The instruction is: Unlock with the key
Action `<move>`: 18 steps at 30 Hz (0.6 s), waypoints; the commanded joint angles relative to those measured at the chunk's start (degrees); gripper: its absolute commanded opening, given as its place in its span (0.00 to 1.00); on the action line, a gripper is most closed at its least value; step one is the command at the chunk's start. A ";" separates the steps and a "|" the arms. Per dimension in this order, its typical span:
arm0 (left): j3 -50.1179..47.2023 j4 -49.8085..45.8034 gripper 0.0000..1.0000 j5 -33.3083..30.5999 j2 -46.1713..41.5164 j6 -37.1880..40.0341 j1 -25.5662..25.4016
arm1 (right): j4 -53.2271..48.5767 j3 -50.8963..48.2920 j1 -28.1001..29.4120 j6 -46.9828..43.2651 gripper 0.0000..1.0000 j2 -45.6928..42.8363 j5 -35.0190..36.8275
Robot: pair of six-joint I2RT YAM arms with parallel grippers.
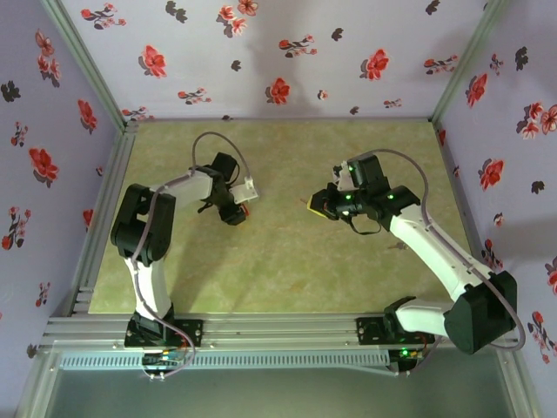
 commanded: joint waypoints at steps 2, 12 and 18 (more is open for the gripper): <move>1.13 -2.99 0.47 1.99 0.97 0.91 0.39 | 1.27 -0.56 0.00 0.65 0.00 -0.95 0.23; -0.11 -3.13 0.20 4.49 -0.49 0.80 0.49 | 0.57 0.36 -0.09 -0.04 0.00 -0.88 1.33; -5.78 3.13 0.13 9.77 -10.81 2.56 0.13 | -4.46 3.09 -0.09 -5.32 0.00 -0.67 -0.44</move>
